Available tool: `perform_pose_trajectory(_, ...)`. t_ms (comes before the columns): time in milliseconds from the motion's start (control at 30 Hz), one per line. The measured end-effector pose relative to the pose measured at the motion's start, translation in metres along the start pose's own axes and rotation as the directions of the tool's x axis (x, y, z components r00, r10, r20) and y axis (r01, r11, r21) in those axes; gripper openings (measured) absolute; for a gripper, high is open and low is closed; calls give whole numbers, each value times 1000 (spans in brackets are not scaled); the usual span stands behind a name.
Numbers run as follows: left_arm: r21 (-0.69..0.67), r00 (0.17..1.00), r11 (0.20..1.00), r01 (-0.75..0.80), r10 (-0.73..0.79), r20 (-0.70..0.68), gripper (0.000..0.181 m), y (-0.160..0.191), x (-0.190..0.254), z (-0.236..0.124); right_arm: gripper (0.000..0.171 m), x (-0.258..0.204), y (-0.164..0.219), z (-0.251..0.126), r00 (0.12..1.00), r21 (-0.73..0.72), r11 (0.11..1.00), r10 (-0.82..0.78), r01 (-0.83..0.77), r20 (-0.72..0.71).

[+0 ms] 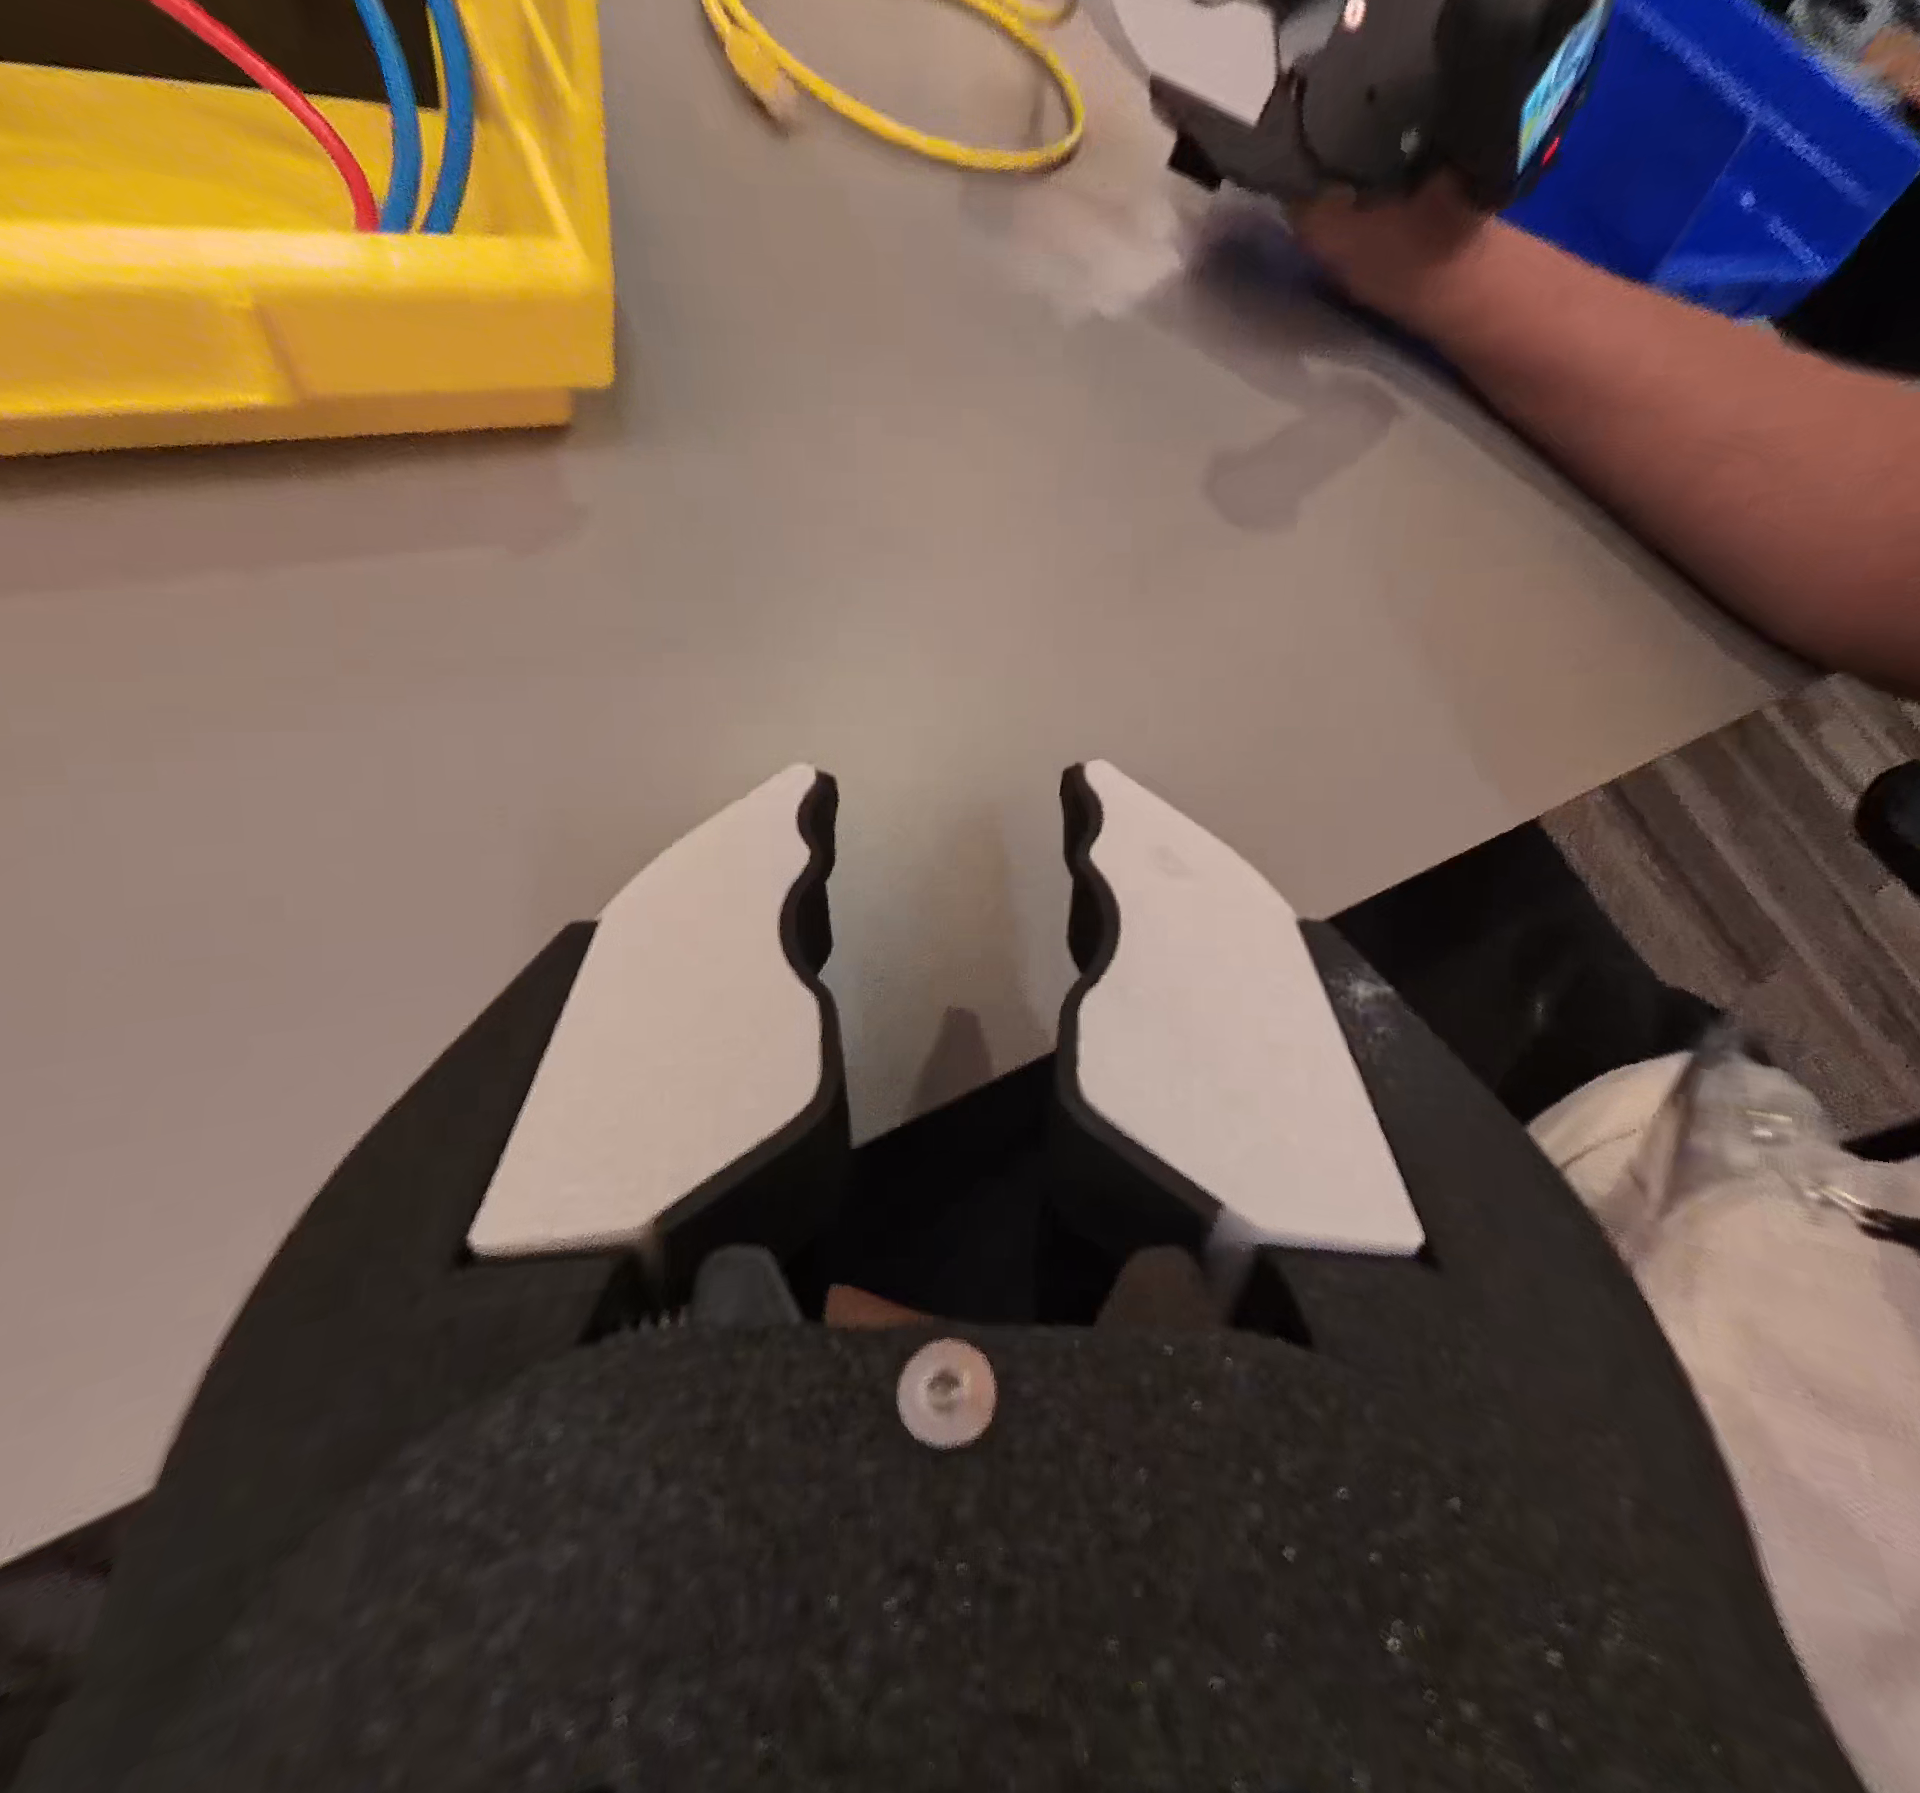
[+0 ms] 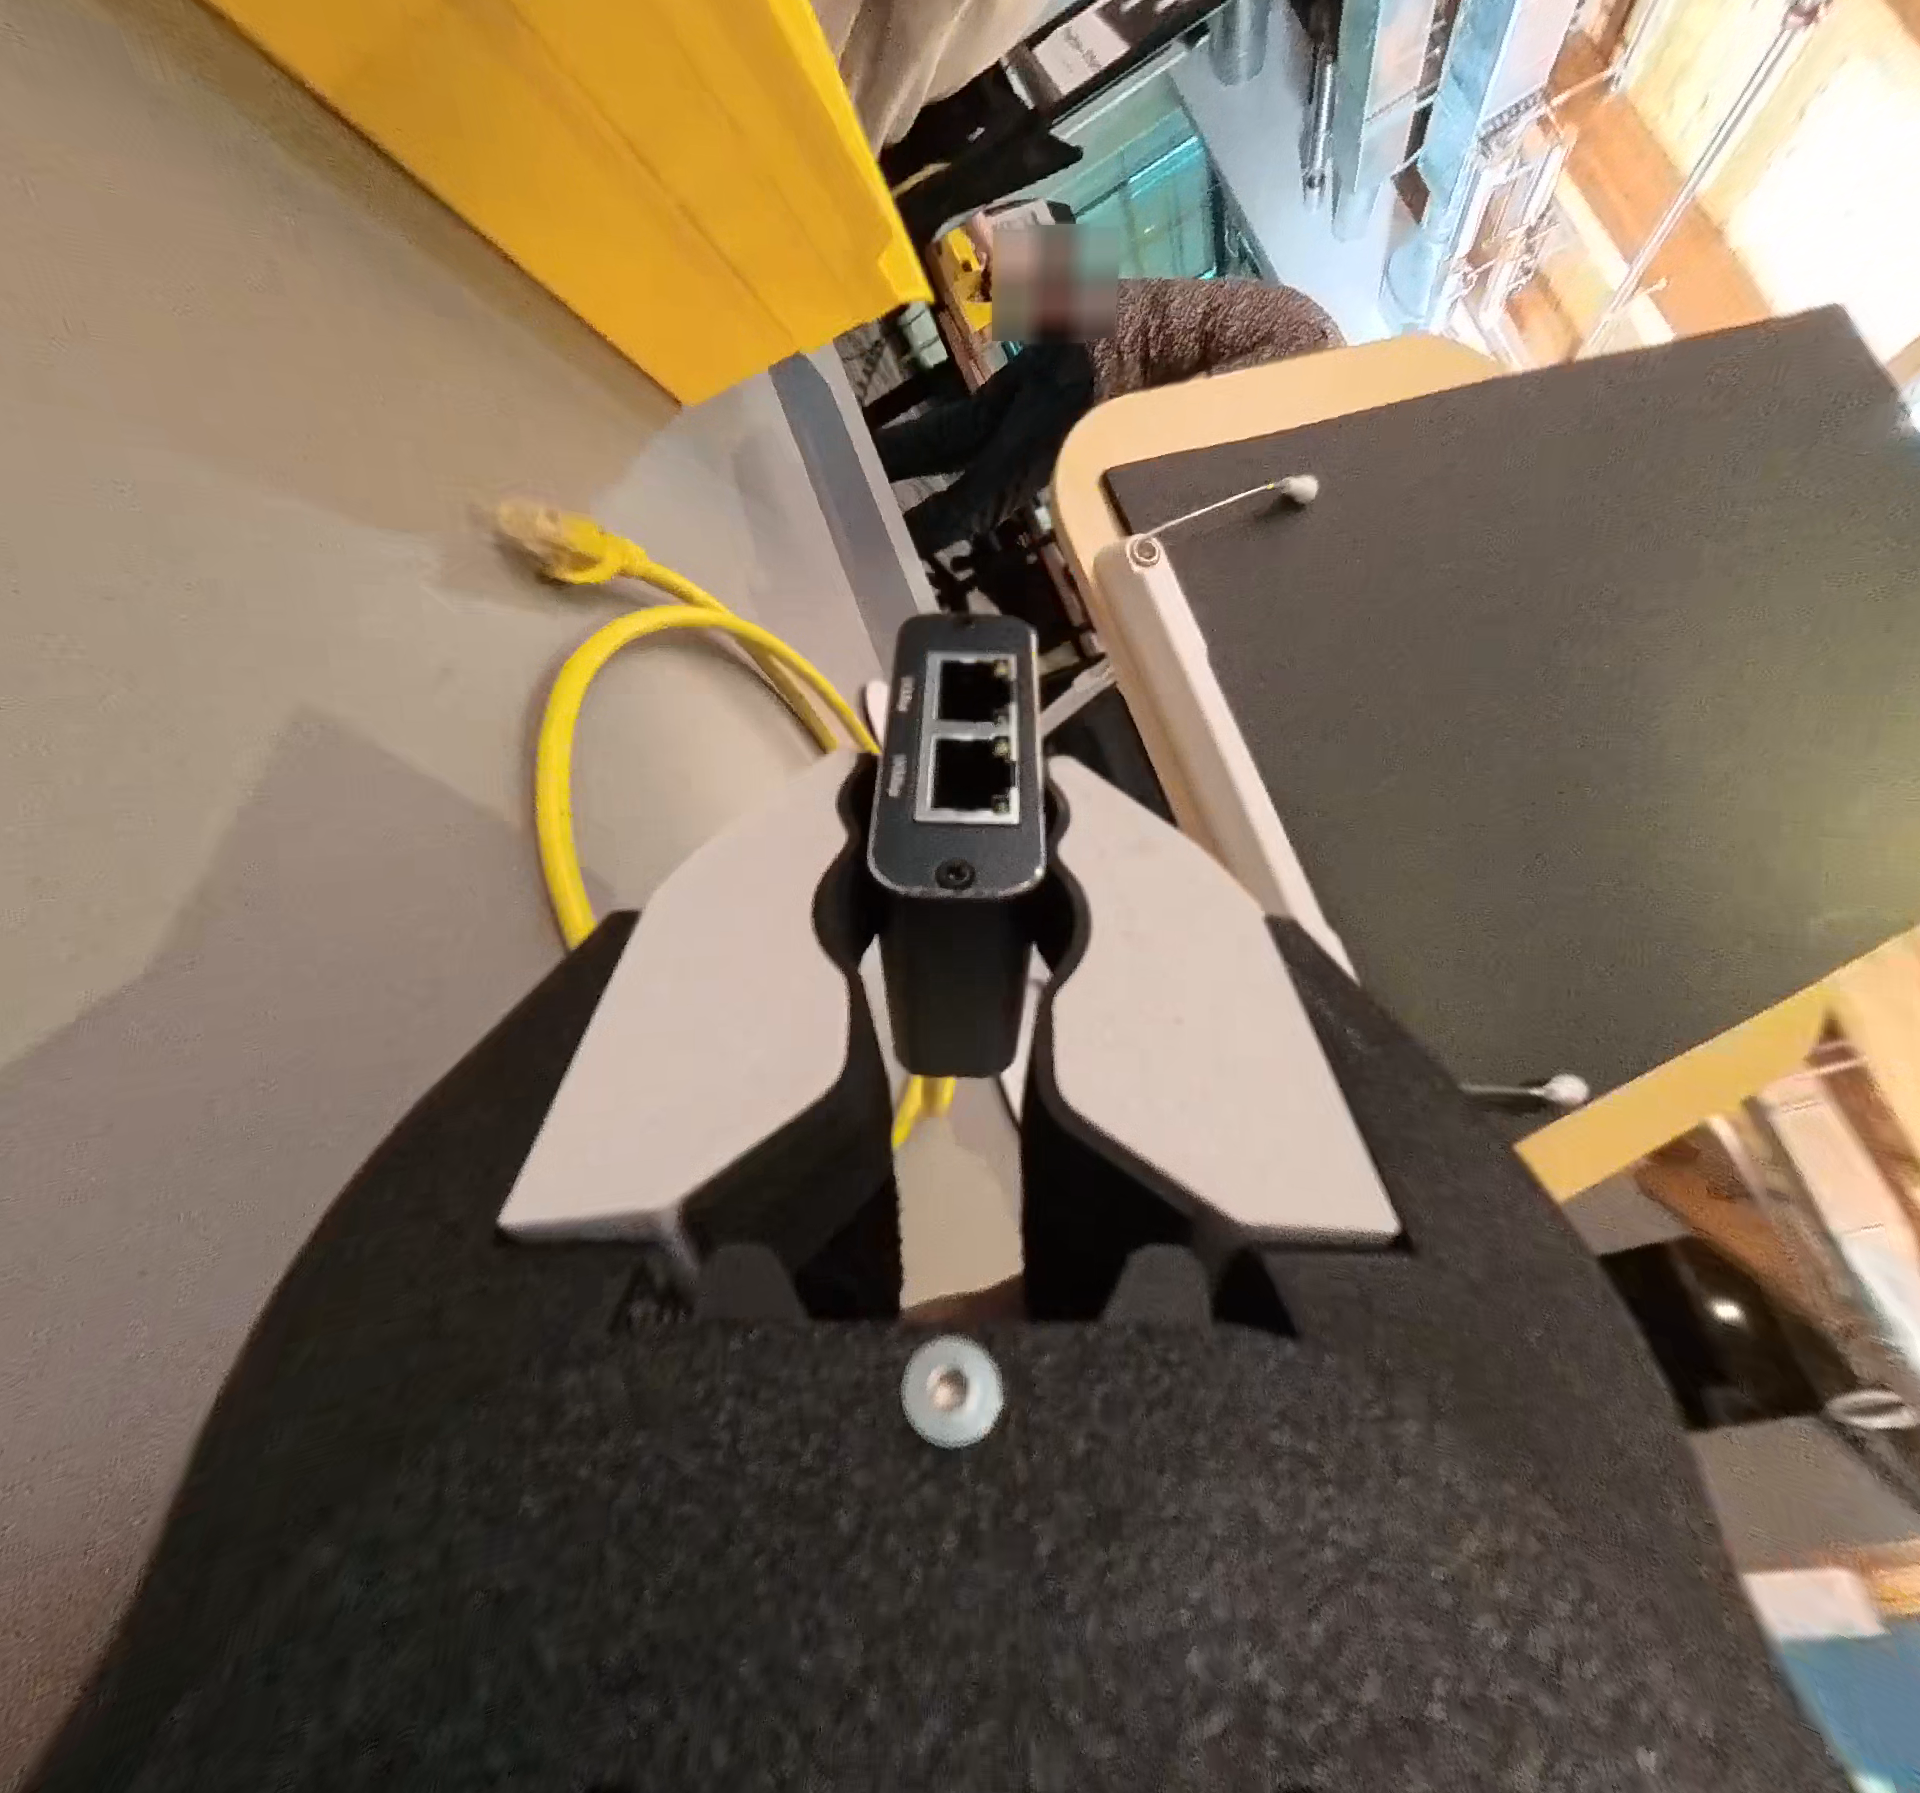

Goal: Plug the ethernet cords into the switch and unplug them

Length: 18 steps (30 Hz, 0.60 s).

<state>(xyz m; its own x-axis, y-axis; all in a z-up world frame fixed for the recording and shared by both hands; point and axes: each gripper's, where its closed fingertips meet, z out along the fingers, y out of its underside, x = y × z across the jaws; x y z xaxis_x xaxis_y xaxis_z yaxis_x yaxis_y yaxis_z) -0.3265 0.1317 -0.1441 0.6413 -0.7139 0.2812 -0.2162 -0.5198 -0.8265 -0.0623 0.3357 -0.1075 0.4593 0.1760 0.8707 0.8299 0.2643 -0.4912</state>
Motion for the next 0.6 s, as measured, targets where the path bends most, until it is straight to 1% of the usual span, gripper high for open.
perform_pose_trajectory(33, 14, 1000, 1000, 13, -12, -16, 42, -2, 0, -1, 28, -2, -1, -2, 998, 7, 998, 68, -68, 15)
perform_pose_trajectory(67, 18, 999, 1000, 20, -20, -26, 42, -3, 0, -1, 27, -4, -1, -4, 997, -1, 997, 74, -74, 26)
perform_pose_trajectory(133, 5, 1000, 1000, 16, -16, -5, 42, -2, -6, 2, 27, -5, -3, -6, 998, 16, 998, 57, -58, 25)
perform_pose_trajectory(300, -53, 987, 993, -108, 113, 117, 41, 2, -22, 10, 27, -17, -4, -2, 997, 14, 997, -70, 70, 39)
perform_pose_trajectory(367, -51, 982, 991, -126, 132, 137, 40, -2, -25, 12, 28, -22, -7, -1, 994, 23, 995, -101, 100, 47)
perform_pose_trajectory(467, -21, 991, 998, -66, 68, 116, 38, -30, -37, 13, 27, -22, -9, -2, 993, 31, 993, -111, 110, 42)
perform_pose_trajectory(533, -15, 984, 999, -51, 53, 171, 41, -65, -68, 8, 28, -20, -6, -2, 995, 33, 996, -89, 87, 43)
perform_pose_trajectory(600, -52, 975, 995, -87, 96, 203, 49, -102, -103, 9, 27, -16, -5, -2, 997, 36, 998, -59, 58, 40)
